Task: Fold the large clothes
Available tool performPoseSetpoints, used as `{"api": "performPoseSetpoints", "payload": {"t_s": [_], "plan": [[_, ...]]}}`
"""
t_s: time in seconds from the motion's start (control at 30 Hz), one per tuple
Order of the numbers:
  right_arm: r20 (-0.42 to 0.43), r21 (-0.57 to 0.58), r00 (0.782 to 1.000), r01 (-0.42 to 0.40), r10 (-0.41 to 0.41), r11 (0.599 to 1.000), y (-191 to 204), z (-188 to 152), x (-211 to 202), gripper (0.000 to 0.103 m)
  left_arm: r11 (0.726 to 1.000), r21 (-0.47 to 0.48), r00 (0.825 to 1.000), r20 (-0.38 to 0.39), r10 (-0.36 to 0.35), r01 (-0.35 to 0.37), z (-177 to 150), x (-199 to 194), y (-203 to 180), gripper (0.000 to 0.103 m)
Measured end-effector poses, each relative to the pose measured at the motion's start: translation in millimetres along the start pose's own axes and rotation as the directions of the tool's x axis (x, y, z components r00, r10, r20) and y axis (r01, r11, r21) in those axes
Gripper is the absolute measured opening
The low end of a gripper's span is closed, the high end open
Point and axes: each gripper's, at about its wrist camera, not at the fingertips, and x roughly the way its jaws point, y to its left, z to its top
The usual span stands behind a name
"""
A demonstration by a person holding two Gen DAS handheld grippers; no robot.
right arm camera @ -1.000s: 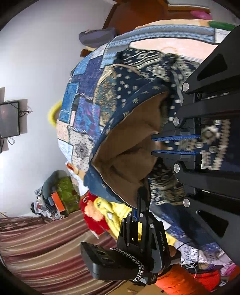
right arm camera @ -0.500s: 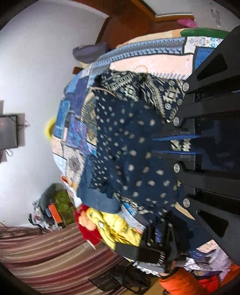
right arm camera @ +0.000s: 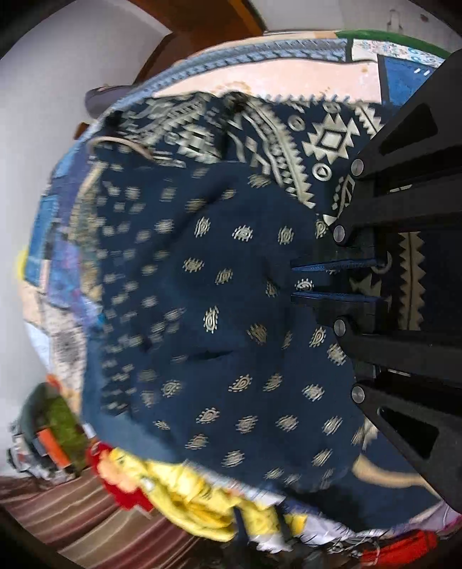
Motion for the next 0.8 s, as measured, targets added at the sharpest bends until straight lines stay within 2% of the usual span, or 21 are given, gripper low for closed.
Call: {"api": "performPoseSetpoints", "payload": {"t_s": [0.17, 0.3, 0.37, 0.43, 0.53, 0.6, 0.8], "plan": [[0.009, -0.039, 1.0, 0.021, -0.021, 0.999, -1, -5, -2, 0.008, 0.999, -0.04, 1.0, -0.012, -0.029, 0.028, 17, 28, -3, 0.06], [0.028, -0.086, 0.995, 0.102, -0.1, 0.991, 5, -11, -4, 0.008, 0.999, -0.034, 0.997, -0.079, -0.009, 0.006, 15, 64, -8, 0.06], [0.033, -0.097, 0.99, 0.141, -0.138, 0.985, 4, -13, -4, 0.008, 0.999, -0.047, 0.993, -0.115, 0.003, -0.009, 9, 80, -5, 0.068], [0.036, -0.088, 0.991, 0.135, -0.132, 0.987, -1, -14, -5, 0.008, 0.996, -0.086, 0.993, -0.114, 0.005, -0.015, 4, 87, 4, 0.089], [0.029, -0.061, 0.991, 0.13, -0.129, 0.99, -13, -17, -8, 0.008, 0.978, -0.204, 0.989, -0.132, -0.066, 0.038, -2, 97, 26, 0.09], [0.029, -0.042, 0.992, 0.128, -0.127, 0.991, -22, -20, -11, 0.008, 0.973, -0.226, 0.989, -0.125, -0.078, 0.049, -5, 97, 30, 0.09], [0.021, 0.024, 0.998, 0.061, -0.061, 0.998, -43, -24, -16, 0.007, 0.99, -0.138, 0.994, -0.114, -0.006, -0.01, -4, 91, 19, 0.09]]}}
